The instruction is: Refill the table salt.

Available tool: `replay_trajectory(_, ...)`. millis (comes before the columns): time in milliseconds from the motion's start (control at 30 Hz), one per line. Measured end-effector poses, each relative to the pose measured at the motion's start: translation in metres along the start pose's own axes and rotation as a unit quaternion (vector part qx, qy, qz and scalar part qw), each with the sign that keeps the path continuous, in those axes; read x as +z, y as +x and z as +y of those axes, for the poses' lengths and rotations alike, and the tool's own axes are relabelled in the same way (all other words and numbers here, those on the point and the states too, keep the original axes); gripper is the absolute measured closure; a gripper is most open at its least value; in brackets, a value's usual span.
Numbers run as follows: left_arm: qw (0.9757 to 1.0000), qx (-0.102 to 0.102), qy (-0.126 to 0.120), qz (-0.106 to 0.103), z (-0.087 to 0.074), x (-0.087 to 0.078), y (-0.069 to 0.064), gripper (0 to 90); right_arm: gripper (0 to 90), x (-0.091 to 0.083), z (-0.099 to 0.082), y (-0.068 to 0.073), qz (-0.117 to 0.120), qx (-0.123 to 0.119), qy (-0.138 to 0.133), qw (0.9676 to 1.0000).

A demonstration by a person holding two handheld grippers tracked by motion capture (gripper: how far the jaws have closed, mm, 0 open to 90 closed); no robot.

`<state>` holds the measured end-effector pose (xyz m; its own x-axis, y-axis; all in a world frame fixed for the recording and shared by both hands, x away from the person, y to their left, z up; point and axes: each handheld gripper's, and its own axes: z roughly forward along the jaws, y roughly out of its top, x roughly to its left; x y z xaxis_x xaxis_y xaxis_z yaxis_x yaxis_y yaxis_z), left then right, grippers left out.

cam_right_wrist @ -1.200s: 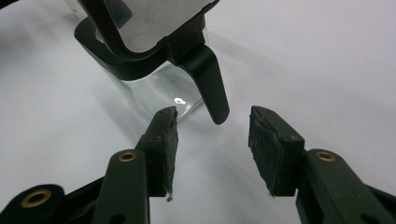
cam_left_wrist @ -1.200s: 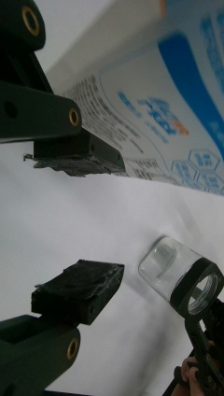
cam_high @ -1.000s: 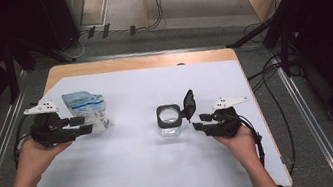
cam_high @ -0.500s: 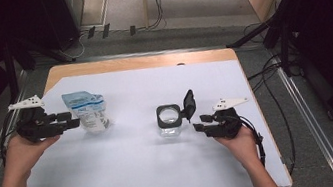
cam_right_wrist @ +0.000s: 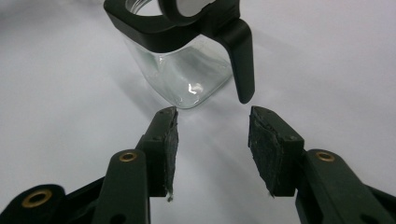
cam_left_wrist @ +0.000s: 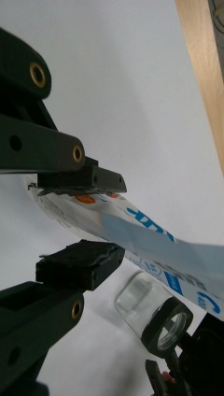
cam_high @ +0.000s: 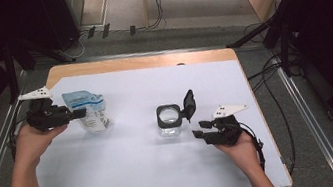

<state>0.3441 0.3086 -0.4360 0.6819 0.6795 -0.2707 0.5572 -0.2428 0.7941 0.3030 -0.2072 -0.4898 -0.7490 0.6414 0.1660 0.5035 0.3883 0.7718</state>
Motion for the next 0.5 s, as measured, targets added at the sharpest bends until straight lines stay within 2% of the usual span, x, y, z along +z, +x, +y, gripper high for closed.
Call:
replay_trajectory(167,0.9998,0.013,0.002,-0.018,0.003,0.005,0.000,75.2,53.7,-0.003,-0.002,0.005,0.003,0.000,-0.003,1.0000)
replay_trajectory(200,0.9997,0.013,0.003,-0.018,0.003,0.005,0.000,78.9,53.7,-0.003,-0.003,0.005,0.005,-0.001,-0.005,1.0000)
replay_trajectory(333,0.9997,0.016,0.002,-0.019,0.003,0.005,-0.001,84.8,53.9,-0.004,-0.003,0.009,0.009,-0.002,-0.005,0.9999)
replay_trajectory(500,0.9997,0.003,-0.005,-0.026,0.005,0.007,-0.003,89.5,54.7,-0.004,0.000,0.015,0.016,-0.008,-0.016,0.9997)
